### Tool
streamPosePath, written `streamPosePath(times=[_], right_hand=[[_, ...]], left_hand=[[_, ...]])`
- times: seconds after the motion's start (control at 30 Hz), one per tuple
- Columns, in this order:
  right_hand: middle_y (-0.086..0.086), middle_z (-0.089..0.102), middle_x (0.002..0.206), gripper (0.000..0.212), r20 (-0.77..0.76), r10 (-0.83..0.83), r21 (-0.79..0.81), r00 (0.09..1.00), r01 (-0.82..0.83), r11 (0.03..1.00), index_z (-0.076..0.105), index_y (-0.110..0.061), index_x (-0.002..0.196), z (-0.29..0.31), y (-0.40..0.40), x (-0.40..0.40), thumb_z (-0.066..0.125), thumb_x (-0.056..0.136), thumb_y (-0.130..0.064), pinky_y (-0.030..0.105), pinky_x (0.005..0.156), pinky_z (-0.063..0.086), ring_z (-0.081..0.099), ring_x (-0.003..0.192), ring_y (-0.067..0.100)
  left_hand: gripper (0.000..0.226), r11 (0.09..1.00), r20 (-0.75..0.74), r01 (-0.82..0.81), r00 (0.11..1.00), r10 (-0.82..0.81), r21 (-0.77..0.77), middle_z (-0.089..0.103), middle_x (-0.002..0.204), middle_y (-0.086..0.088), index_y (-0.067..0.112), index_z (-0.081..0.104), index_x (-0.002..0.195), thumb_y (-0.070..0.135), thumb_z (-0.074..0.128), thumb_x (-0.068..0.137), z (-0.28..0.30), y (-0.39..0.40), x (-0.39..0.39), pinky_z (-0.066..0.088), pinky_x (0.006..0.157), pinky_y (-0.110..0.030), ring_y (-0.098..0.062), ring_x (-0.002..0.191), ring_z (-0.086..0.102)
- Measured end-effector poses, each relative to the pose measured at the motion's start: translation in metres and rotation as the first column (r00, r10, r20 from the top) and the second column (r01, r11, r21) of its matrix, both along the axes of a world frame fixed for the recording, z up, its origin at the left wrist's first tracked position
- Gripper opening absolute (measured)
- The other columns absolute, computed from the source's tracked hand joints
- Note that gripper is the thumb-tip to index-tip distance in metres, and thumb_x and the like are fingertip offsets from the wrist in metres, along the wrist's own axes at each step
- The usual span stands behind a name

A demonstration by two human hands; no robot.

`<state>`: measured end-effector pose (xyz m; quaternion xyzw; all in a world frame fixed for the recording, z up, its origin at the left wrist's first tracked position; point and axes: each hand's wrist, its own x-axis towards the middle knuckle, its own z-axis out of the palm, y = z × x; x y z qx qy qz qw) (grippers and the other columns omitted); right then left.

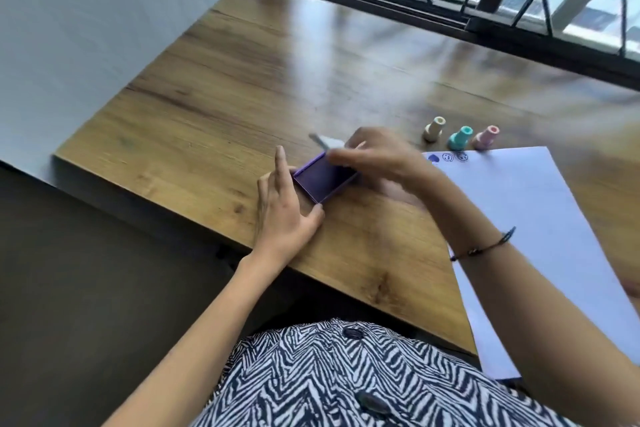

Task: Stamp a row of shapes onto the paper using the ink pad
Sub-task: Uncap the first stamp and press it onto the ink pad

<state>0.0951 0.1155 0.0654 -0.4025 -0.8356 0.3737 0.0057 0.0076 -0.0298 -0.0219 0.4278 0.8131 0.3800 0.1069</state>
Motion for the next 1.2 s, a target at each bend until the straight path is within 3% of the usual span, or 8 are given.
streamPosePath(times=[0.2,0.3,0.43,0.6,0.83,0.97,1.07,1.2], right_hand=[[0.019,0.066,0.092,0.018,-0.167,-0.192,-0.455,0.967,0.097,0.885,0.064,-0.005,0.089,0.018,0.058,0.019,0.054,0.088,-0.02,0.031,0.07,0.06,0.07,0.066,0.021],[0.017,0.064,0.085,0.013,-0.136,-0.233,-0.299,0.963,0.184,0.936,0.061,-0.012,0.075,0.016,0.071,0.022,0.057,0.086,-0.017,0.023,0.052,0.058,0.068,0.054,0.018],[0.02,0.065,0.079,0.005,-0.051,-0.299,0.015,0.953,0.3,0.954,0.061,-0.01,0.076,0.01,0.08,0.029,0.057,0.079,-0.009,0.05,0.074,0.057,0.065,0.06,0.032],[0.021,0.069,0.103,0.023,0.003,-0.211,0.545,0.978,0.175,0.82,0.068,-0.004,0.095,0.02,0.096,0.041,0.053,0.077,-0.001,0.038,0.082,0.049,0.061,0.1,0.038],[0.019,0.063,0.114,0.03,0.489,-0.086,0.563,0.868,-0.239,0.792,0.062,-0.01,0.108,0.002,0.1,0.045,0.063,0.079,-0.015,0.036,0.087,0.047,0.048,0.113,0.036],[0.022,0.067,0.098,0.021,0.125,-0.092,0.56,0.988,0.007,0.829,0.067,-0.005,0.097,-0.001,0.087,0.045,0.061,0.079,-0.012,0.029,0.069,0.041,0.059,0.093,0.034],[0.009,0.063,0.071,0.007,-0.305,-0.104,0.095,0.947,0.139,0.986,0.07,-0.012,0.084,0.009,0.061,0.045,0.066,0.078,-0.012,0.023,0.06,0.045,0.056,0.06,0.011],[0.008,0.059,0.062,0.012,-0.445,-0.07,-0.186,0.893,-0.015,0.982,0.067,-0.008,0.084,0.008,0.021,0.04,0.061,0.081,0.002,0.02,0.051,0.049,0.054,0.054,0.014]], left_hand=[[0.104,0.999,-0.029,0.015,0.999,-0.016,-0.029,0.044,0.13,-0.011,0.01,-0.005,0.142,0.021,0.068,0.069,0.005,0.001,-0.004,0.021,0.1,-0.025,-0.03,0.116,0.03],[0.104,1.0,-0.059,0.017,0.998,-0.019,-0.025,0.04,0.134,-0.014,0.01,-0.002,0.142,0.023,0.07,0.069,0.013,0.001,-0.002,0.019,0.101,-0.027,-0.032,0.118,0.029],[0.097,1.0,-0.064,0.025,0.998,-0.024,0.015,0.038,0.136,-0.017,0.009,0.006,0.142,0.025,0.069,0.07,0.027,0.007,0.005,0.019,0.105,-0.035,-0.033,0.118,0.031],[0.083,0.996,-0.072,0.065,0.996,-0.06,0.059,0.042,0.134,-0.017,0.007,0.021,0.139,0.021,0.068,0.072,0.042,0.02,0.019,0.019,0.101,-0.027,-0.034,0.117,0.034],[0.063,0.99,-0.006,0.106,0.994,-0.106,0.093,0.043,0.133,-0.014,0.01,0.036,0.133,0.017,0.063,0.077,0.052,0.029,0.036,0.026,0.104,-0.032,-0.028,0.12,0.034],[0.047,0.982,0.108,0.082,0.989,-0.101,0.168,0.053,0.12,-0.013,0.009,0.049,0.124,0.008,0.061,0.078,0.057,0.031,0.037,0.042,0.096,-0.032,-0.025,0.104,0.053],[0.036,0.975,0.326,0.049,0.938,-0.12,0.218,0.063,0.107,-0.011,0.012,0.057,0.116,0.009,0.062,0.081,0.06,0.035,0.034,0.049,0.078,-0.018,-0.017,0.087,0.06],[0.028,0.965,0.516,-0.03,0.849,-0.112,0.259,0.066,0.096,-0.009,0.011,0.06,0.108,0.009,0.063,0.081,0.06,0.037,0.031,0.053,0.083,-0.027,-0.011,0.082,0.063]])
